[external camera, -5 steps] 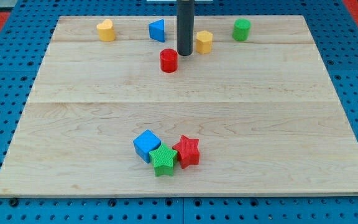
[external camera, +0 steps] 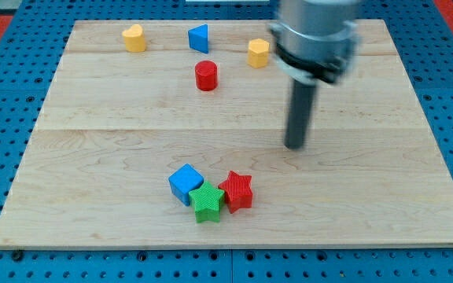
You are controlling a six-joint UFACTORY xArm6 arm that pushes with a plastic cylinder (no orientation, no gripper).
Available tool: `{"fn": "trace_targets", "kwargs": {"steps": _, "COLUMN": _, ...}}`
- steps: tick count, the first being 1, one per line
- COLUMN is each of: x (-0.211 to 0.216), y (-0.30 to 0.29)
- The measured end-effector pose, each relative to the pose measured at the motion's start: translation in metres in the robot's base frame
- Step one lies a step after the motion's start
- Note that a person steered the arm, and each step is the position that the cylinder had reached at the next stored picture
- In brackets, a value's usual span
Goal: Move the red star bottom left to the red circle
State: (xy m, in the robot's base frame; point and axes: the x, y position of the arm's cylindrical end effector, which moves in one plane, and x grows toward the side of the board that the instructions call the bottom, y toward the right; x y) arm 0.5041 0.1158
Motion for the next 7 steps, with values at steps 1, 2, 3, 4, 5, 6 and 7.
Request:
{"fn": "trace_targets", "kwargs": {"steps": 1, "x": 0.048, "y": -0.013}}
{"fn": "trace_targets", "kwargs": {"steps": 2, "x": 0.077, "y": -0.021}}
{"fn": "trace_targets", "kwargs": {"steps": 3, "x": 0.083, "y": -0.042}}
{"fn": "trace_targets", "kwargs": {"steps": 4, "x": 0.055, "y": -0.084}}
{"fn": "trace_targets", "kwargs": {"steps": 5, "x": 0.027, "y": -0.125}}
{"fn": "trace_targets", "kwargs": {"steps": 6, "x": 0.053, "y": -0.104}}
{"fn": "trace_targets", "kwargs": {"steps": 7, "x": 0.069, "y": -0.097}}
